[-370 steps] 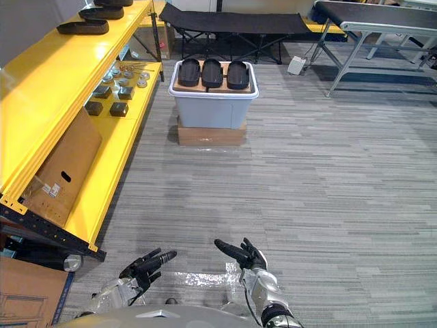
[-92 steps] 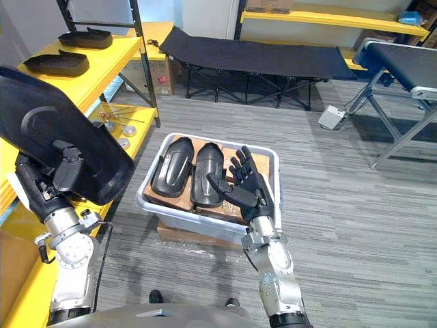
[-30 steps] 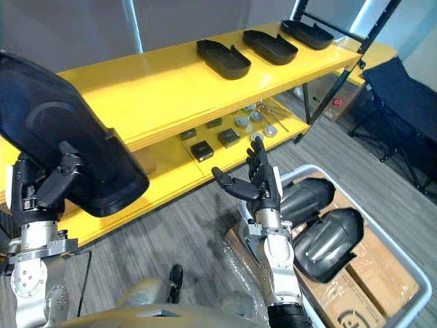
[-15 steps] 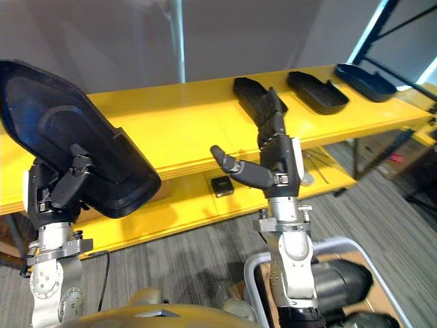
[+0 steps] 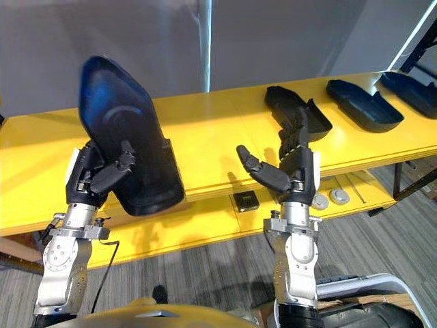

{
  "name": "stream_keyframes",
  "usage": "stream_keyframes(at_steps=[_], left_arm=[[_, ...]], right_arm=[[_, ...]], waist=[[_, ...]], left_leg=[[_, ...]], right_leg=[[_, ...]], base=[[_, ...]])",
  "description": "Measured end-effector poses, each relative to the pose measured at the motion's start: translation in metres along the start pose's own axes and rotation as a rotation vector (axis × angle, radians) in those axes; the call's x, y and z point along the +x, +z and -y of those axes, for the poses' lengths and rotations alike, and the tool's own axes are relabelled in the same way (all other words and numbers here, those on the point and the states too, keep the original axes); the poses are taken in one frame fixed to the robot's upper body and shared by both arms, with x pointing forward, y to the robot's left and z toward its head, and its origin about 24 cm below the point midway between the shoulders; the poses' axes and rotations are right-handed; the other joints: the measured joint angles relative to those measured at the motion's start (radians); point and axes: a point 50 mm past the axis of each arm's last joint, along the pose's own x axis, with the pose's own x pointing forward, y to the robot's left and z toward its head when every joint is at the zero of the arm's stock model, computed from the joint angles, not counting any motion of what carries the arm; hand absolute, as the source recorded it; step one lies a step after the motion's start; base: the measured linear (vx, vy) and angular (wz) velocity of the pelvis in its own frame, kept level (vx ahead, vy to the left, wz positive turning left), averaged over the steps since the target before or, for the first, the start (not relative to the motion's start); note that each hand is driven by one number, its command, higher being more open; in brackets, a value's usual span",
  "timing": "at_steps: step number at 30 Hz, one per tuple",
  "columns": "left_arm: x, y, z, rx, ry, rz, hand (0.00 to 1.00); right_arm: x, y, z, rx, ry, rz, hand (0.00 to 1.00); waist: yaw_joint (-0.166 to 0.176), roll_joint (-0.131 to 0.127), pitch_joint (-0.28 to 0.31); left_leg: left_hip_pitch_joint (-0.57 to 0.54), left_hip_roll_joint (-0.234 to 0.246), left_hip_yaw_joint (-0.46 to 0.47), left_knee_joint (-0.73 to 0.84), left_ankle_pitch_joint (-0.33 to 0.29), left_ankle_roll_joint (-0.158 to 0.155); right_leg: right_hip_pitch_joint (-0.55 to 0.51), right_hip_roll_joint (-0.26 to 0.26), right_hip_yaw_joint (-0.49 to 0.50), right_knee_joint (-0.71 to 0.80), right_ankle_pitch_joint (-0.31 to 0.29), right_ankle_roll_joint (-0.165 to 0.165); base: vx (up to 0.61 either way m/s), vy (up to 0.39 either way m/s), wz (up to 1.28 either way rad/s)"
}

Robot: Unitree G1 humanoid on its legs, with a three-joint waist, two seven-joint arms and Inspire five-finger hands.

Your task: Walk over and take three plastic housings, then place them on the shelf

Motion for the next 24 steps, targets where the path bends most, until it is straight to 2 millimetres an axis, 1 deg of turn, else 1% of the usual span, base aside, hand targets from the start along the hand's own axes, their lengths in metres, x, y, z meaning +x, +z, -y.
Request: stream_keyframes(at_steps=[4, 5, 7, 8, 10, 11, 12, 13, 14, 15, 17, 18, 20, 23, 24], left_arm=[[0.015, -0.002, 0.011, 0.0, -0.109, -0.054, 0.0], [0.021, -0.002, 0.015, -0.009, -0.128, -0.075, 0.0], [0.028, -0.003, 0.016, -0.026, -0.136, -0.093, 0.0], [0.036, -0.005, 0.017, -0.047, -0.138, -0.103, 0.0], [0.049, -0.011, 0.014, -0.076, -0.105, -0.128, 0.0], [0.056, -0.016, 0.011, -0.107, -0.068, -0.152, 0.0], [0.06, -0.02, 0.007, -0.115, -0.031, -0.169, 0.0], [0.063, -0.026, 0.0, -0.119, 0.019, -0.194, 0.0], [0.065, -0.03, -0.002, -0.119, 0.042, -0.211, 0.0], [0.068, -0.035, -0.005, -0.122, 0.077, -0.232, 0.0], [0.075, -0.046, -0.012, -0.128, 0.152, -0.28, 0.0], [0.077, -0.047, -0.014, -0.137, 0.169, -0.285, 0.0], [0.087, -0.046, -0.018, -0.161, 0.227, -0.289, 0.0], [0.097, -0.041, -0.027, -0.199, 0.309, -0.278, 0.0], [0.1, -0.04, -0.029, -0.212, 0.321, -0.276, 0.0]], right_arm=[[0.003, 0.012, -0.019, -0.006, 0.088, 0.034, 1.0], [0.002, 0.015, -0.024, 0.004, 0.117, 0.033, 1.0], [0.002, 0.017, -0.027, 0.01, 0.153, 0.031, 1.0], [0.001, 0.019, -0.028, 0.017, 0.181, 0.03, 1.0], [-0.005, 0.022, -0.029, 0.033, 0.232, 0.015, 1.0], [-0.009, 0.024, -0.029, 0.051, 0.268, 0.003, 1.0], [-0.012, 0.025, -0.031, 0.057, 0.291, -0.007, 1.0], [-0.017, 0.023, -0.033, 0.088, 0.314, -0.026, 1.0], [-0.019, 0.022, -0.033, 0.101, 0.319, -0.039, 1.0], [-0.022, 0.02, -0.032, 0.106, 0.323, -0.063, 1.0], [-0.029, 0.015, -0.028, 0.106, 0.324, -0.122, 1.0], [-0.031, 0.014, -0.027, 0.103, 0.32, -0.132, 1.0], [-0.036, 0.011, -0.024, 0.096, 0.313, -0.161, 1.0], [-0.037, 0.011, -0.025, 0.102, 0.322, -0.168, 1.0], [-0.037, 0.01, -0.025, 0.103, 0.325, -0.172, 1.0]], waist=[[-0.006, 0.0, 0.0], [-0.016, 0.0, 0.0], [-0.033, 0.0, 0.0], [-0.045, 0.0, -0.001], [-0.058, 0.002, -0.004], [-0.061, 0.004, -0.006], [-0.07, 0.005, -0.009], [-0.09, 0.006, -0.017], [-0.098, 0.01, -0.021], [-0.114, 0.017, -0.027], [-0.137, 0.038, -0.042], [-0.14, 0.042, -0.044], [-0.149, 0.046, -0.047], [-0.164, 0.048, -0.048], [-0.164, 0.048, -0.048]], left_leg=[[0.02, -0.001, 0.054, -0.069, 0.035, 0.001], [0.029, 0.001, 0.075, -0.069, 0.035, 0.001], [0.041, 0.002, 0.099, -0.07, 0.033, -0.001], [0.05, 0.009, 0.118, -0.074, 0.032, -0.003], [0.062, 0.019, 0.154, -0.075, 0.016, -0.014], [0.07, 0.026, 0.187, -0.075, 0.012, -0.014], [0.07, 0.031, 0.209, -0.075, 0.012, -0.015], [0.071, 0.039, 0.238, -0.075, 0.013, -0.017], [0.071, 0.047, 0.255, -0.075, 0.015, -0.021], [0.071, 0.058, 0.273, -0.075, 0.02, -0.025], [0.071, 0.086, 0.316, -0.075, 0.037, -0.039], [0.07, 0.088, 0.322, -0.075, 0.041, -0.044], [0.069, 0.097, 0.331, -0.075, 0.047, -0.047], [0.054, 0.103, 0.335, -0.075, 0.049, -0.043], [0.052, 0.103, 0.335, -0.075, 0.049, -0.042]], right_leg=[[-0.033, 0.0, 0.035, -0.002, 0.004, 0.007], [-0.04, 0.0, 0.048, -0.002, 0.007, 0.012], [-0.043, 0.0, 0.067, -0.002, 0.007, 0.012], [-0.045, 0.001, 0.082, -0.005, 0.008, 0.013], [-0.049, 0.007, 0.102, -0.02, 0.011, 0.019], [-0.058, 0.011, 0.118, -0.031, 0.011, 0.019], [-0.061, 0.015, 0.115, -0.044, 0.011, 0.019], [-0.064, 0.021, 0.113, -0.067, 0.011, 0.019], [-0.066, 0.026, 0.115, -0.076, 0.016, 0.027], [-0.073, 0.034, 0.119, -0.078, 0.017, 0.028], [-0.101, 0.055, 0.141, -0.067, 0.021, 0.018], [-0.106, 0.058, 0.145, -0.067, 0.022, 0.016], [-0.115, 0.073, 0.158, -0.065, 0.026, 0.011], [-0.138, 0.074, 0.165, -0.05, 0.025, 0.008], [-0.141, 0.073, 0.166, -0.049, 0.025, 0.008]], base=[[-0.02, 0.024, -0.3], [-0.03, 0.019, -0.39], [-0.05, 0.019, -0.43], [-0.07, 0.011, -0.47], [-0.1, 0.003, -0.6], [-0.1, -0.009, -0.72], [-0.1, -0.033, -0.73], [-0.09, -0.055, -0.49], [-0.08, -0.059, -0.36], [-0.07, -0.058, -0.23], [-0.05, -0.051, -0.29], [-0.03, -0.031, -0.29], [-0.02, -0.021, -0.16], [-0.03, -0.009, -0.04], [0.0, 0.0, 0.0]])
